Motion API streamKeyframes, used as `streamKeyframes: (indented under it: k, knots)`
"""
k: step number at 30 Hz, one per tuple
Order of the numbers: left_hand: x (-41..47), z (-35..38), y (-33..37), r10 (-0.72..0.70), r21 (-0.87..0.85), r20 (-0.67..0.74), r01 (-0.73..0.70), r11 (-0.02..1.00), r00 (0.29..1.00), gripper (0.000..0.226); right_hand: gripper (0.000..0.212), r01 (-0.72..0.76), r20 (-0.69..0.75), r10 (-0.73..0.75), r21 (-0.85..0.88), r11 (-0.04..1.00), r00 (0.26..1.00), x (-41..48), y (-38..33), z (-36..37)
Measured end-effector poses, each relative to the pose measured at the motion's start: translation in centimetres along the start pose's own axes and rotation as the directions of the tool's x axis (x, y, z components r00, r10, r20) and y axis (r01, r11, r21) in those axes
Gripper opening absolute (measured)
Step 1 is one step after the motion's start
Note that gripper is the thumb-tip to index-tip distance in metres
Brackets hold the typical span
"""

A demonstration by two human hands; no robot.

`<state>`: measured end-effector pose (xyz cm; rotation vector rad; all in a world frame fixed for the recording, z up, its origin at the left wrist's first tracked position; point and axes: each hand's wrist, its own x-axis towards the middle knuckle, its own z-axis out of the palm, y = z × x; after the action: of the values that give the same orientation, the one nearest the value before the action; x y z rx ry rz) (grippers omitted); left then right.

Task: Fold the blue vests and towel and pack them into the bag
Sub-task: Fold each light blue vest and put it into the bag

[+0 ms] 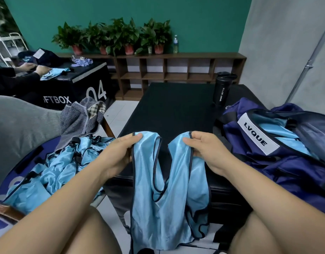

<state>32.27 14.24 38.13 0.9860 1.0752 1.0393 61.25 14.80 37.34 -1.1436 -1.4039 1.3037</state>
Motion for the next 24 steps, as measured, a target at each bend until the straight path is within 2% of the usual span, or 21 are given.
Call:
streamKeyframes:
  k: [4,7,8,12,16,20,24]
  knots:
    - [-0.8,-1.9,0.6,0.034,-0.057,-0.052,-0.037,0.998,0.998,0.022,0.029,-0.042,-0.037,0.044,0.036,0.998,0.998,-1.5,-0.5,-2.2]
    - [-2.1,-3.1,0.9,0.069,-0.076,-0.086,-0.076,0.994,0.994,0.045,0.033,-0.06,-0.074,0.062,0.029,0.998,0.995,-3.0,-0.7,-4.2]
    - [-2.6,-3.2,1.2,0.078,-0.074,-0.095,-0.085,0.994,0.992,0.045,0.033,-0.062,-0.09,0.065,0.033,0.997,0.994,-3.5,-0.9,-4.7]
    - [-4.5,-4.2,2.5,0.117,-0.08,-0.124,-0.127,0.989,0.985,0.025,0.014,-0.032,-0.166,0.046,0.087,0.996,0.985,-5.3,-2.3,-6.4]
    - [-6.0,-4.7,3.7,0.186,-0.03,-0.164,-0.193,0.981,0.969,0.011,0.015,0.004,-0.234,0.035,0.161,0.987,0.972,-6.6,-4.3,-7.4]
    - [-7.7,-4.3,4.7,0.24,-0.032,-0.168,-0.248,0.968,0.956,0.008,0.013,0.029,-0.278,0.024,0.185,0.982,0.96,-7.6,-5.6,-8.0]
    - [-8.3,-5.1,5.4,0.279,-0.021,-0.166,-0.287,0.958,0.946,0.014,0.009,0.039,-0.243,0.005,0.174,0.984,0.97,-8.8,-7.0,-8.2]
